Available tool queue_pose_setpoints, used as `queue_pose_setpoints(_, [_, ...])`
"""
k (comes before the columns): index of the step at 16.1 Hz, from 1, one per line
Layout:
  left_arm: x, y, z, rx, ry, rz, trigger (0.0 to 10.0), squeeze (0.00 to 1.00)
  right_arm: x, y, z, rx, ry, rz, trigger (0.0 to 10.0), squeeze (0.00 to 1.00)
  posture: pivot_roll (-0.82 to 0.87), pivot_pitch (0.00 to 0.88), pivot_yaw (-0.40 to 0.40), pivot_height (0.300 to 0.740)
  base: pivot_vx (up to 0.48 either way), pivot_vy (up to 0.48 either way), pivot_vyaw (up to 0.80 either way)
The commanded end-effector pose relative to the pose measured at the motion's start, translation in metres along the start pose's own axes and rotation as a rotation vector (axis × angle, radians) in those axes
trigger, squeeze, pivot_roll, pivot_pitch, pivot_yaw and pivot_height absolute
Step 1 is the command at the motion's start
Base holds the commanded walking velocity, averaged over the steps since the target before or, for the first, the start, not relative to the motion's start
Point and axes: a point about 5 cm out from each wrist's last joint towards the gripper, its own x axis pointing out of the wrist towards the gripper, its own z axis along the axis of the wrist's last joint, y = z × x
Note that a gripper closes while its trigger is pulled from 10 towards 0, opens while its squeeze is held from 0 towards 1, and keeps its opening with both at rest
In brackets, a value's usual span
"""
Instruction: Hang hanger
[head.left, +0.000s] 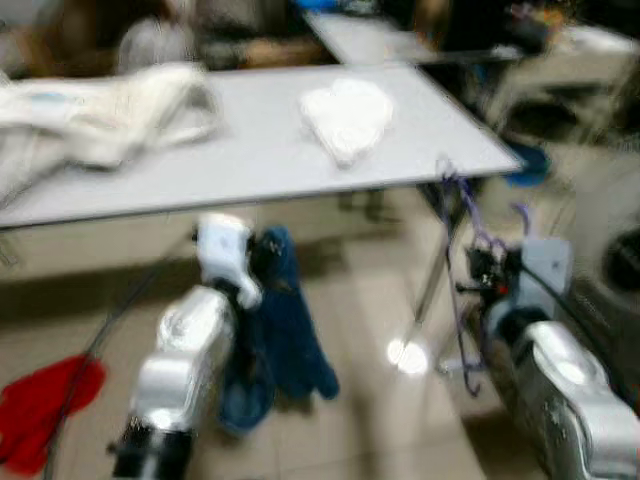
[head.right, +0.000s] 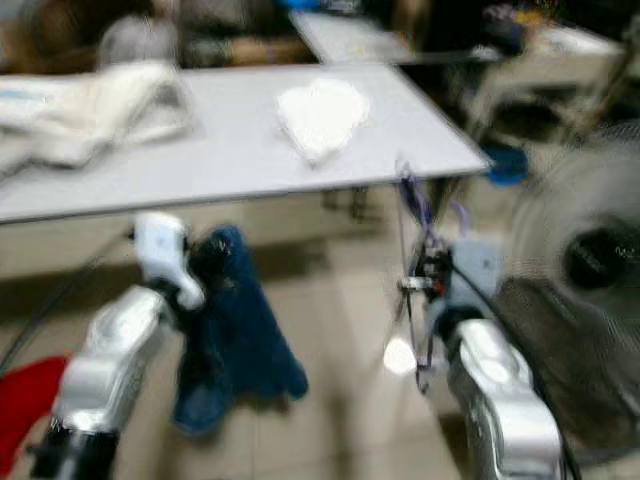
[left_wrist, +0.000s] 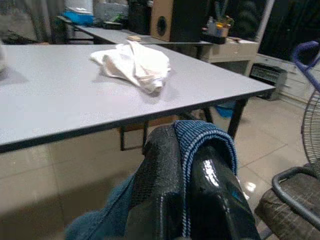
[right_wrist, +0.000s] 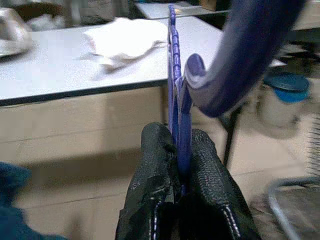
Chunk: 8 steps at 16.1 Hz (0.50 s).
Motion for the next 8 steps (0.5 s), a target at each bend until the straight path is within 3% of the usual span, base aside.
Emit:
queue_pose_setpoints(1, [0.01, -0.013, 0.014, 0.014, -0.059, -0.051, 10.0, 0.0, -0.002, -0.009, 0.003, -0.02, -0.01, -0.033, 10.0, 0.0, -0.21, 0.0, -0.005, 0.74, 0.379, 0.0, -0.45])
queue_pose_setpoints(8, [0.017, -0.01, 0.025, 0.02, -0.086, -0.048, 10.0, 0.0, 0.0, -0.006, 0.01, -0.051, -0.04, 0.029, 10.0, 0.0, -0.21, 0.0, 0.012, 0.74, 0.382, 0.0, 0.0])
